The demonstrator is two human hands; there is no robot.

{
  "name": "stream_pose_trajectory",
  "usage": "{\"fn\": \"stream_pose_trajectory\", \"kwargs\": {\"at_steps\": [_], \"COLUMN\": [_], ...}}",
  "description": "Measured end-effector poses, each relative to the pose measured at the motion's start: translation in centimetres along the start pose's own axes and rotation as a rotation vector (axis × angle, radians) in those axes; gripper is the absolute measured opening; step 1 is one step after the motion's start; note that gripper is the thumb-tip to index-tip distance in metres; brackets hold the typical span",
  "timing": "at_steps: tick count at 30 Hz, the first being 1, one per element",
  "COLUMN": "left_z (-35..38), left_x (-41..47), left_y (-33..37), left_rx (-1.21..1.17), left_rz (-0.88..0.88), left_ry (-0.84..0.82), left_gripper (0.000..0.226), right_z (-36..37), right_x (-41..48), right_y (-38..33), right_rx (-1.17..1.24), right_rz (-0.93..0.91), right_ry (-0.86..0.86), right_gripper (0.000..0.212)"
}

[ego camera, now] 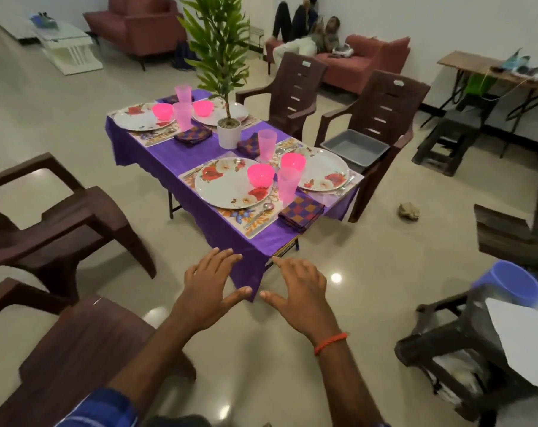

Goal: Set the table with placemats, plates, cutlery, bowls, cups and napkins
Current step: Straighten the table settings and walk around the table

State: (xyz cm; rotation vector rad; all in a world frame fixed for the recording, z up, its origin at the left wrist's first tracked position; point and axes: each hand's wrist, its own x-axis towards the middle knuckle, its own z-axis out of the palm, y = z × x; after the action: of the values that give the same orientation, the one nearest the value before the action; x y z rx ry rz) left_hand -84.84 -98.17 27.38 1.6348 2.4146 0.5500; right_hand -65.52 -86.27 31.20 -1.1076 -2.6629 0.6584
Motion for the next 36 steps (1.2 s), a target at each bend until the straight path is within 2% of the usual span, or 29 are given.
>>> {"fn": "stream_pose_trajectory", "kwargs": {"at_steps": [6, 13, 18, 23, 30, 33, 36], "left_z": [0.5, 0.1, -0.9, -0.9, -1.6, -1.7, -2.1], "left_x": [2.7, 9.3, 14.4, 18.2, 22.8, 26.3, 29.7], "left_y": [-2.0, -4.3, -6.6, -9.5, -11.4, -12.7, -13.7], "left_rx": [-0.004, -0.042, -0.057, -0.051, -0.103, -0.131, -0.114], "left_rz": [-0.115, -0.138, -0.150, -0.162, -0.192, -0.186, -0.204], "left_ry": [-0.018, 0.017, 0.013, -0.011, -0.027, -0.011, -0.018], "left_gripper": [0.088, 0.077, 0.078, 0.085, 0.084, 0.076, 0.081], "right_z": [0.5, 1.0, 1.2, 1.9, 2.6, 2.4, 2.4], "right_x": [5.0, 12.2, 17.6, 22.0, 26.9, 30.5, 34.1], "right_y": [0.7, 0.9, 0.8, 0.1, -0.1, 0.2, 0.4], "right_rx": [0.008, -0.028, -0.058, 0.000, -0.014, 0.012, 0.008], "right_rz": [-0.070, -0.085, -0.048, -0.016, -0.051, -0.065, -0.092], "right_ry": [-0.075, -0.148, -0.212, -0.210, -0.244, -0.233, -0.229], "right_gripper": [0.075, 0.075, 0.075, 0.074, 0.071, 0.078, 0.080]}}
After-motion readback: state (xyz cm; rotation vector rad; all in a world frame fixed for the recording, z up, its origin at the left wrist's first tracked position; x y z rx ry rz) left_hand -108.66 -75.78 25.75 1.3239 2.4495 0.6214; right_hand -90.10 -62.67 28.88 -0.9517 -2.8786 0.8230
